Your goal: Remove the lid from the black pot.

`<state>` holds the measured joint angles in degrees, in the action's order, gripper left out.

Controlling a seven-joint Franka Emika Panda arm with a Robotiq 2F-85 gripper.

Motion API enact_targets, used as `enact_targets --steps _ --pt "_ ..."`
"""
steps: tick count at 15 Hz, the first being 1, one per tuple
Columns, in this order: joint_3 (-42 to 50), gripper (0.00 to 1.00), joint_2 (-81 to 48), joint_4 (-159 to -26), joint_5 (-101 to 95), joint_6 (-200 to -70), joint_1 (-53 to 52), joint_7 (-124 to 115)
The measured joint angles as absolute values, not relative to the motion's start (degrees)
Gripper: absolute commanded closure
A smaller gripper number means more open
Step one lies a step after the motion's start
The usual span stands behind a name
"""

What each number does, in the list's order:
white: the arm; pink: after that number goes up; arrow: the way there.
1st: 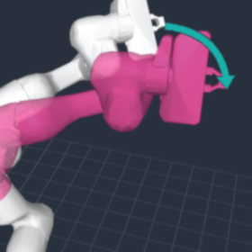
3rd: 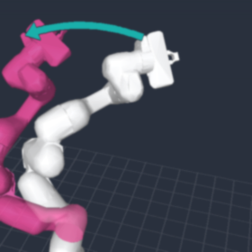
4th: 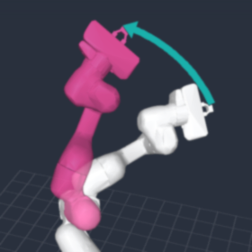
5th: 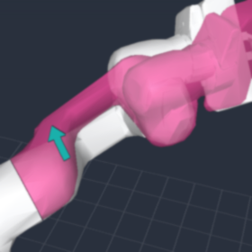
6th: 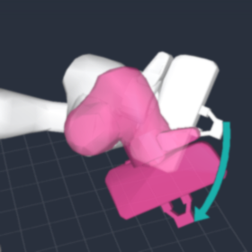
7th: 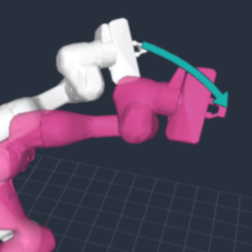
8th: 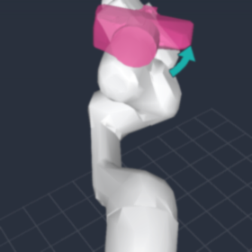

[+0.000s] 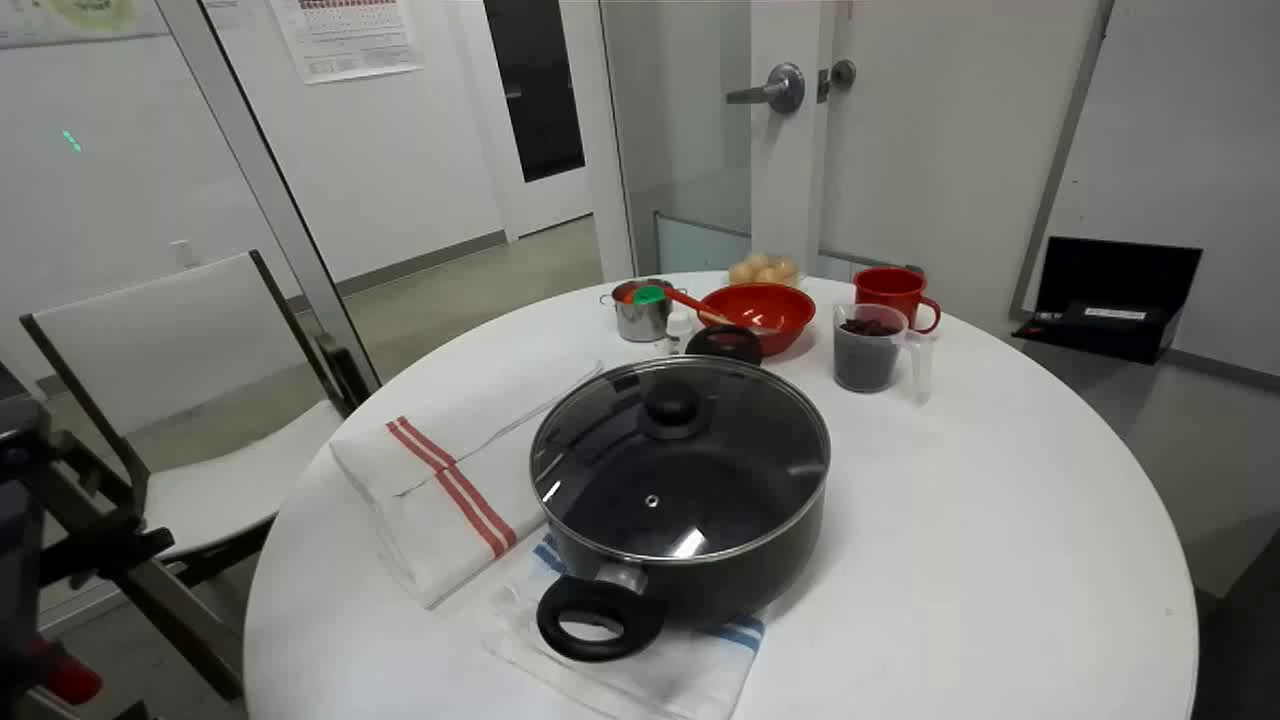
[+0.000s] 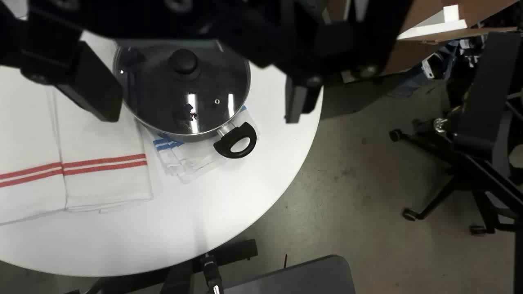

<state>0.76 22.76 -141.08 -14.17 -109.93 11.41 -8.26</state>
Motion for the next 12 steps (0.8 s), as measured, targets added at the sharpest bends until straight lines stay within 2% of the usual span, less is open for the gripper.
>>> enact_targets --steps 12 --pt "1.82 0.00 22.18 -141.04 -14.17 -111.26 11.06 -7.54"
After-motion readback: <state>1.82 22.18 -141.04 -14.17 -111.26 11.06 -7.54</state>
